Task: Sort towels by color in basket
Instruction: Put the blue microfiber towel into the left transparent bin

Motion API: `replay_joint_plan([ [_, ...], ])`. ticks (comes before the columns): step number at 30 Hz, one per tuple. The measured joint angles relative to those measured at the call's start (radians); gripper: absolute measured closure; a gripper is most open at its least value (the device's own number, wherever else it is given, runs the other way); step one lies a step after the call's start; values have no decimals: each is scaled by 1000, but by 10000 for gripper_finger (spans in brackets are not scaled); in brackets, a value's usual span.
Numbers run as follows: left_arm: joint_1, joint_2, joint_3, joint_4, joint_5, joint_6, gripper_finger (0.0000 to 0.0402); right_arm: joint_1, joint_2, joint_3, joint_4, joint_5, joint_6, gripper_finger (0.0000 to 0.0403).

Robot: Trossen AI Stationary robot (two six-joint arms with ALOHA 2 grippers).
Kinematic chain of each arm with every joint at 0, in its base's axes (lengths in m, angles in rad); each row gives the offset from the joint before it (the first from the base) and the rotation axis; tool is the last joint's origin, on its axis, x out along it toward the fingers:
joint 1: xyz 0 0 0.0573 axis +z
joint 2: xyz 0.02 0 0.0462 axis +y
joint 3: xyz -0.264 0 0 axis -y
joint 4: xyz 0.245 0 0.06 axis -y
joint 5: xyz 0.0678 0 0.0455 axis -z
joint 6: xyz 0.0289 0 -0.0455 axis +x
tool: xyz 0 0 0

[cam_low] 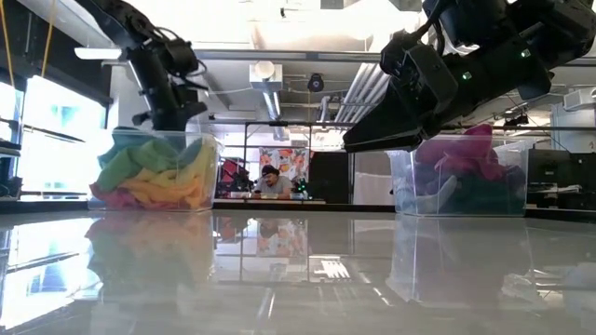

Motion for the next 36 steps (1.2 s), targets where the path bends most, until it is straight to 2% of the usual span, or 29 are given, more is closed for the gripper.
replay_joint_plan([
  [6,-35,-82,14,22,4,-13,401,0,0,0,0,0,0,242],
  [10,-54,-92,11,58,7,-15,401,0,0,0,0,0,0,242],
  [15,-53,-47,-16,75,-19,-35,401,0,0,0,0,0,3,242],
  [25,-44,76,-73,103,-3,-50,401,0,0,0,0,0,10,242],
  [32,-45,68,-77,135,3,-44,401,0,0,0,0,0,10,242],
  [36,-44,34,-68,100,-16,-33,401,0,0,0,0,0,10,242],
])
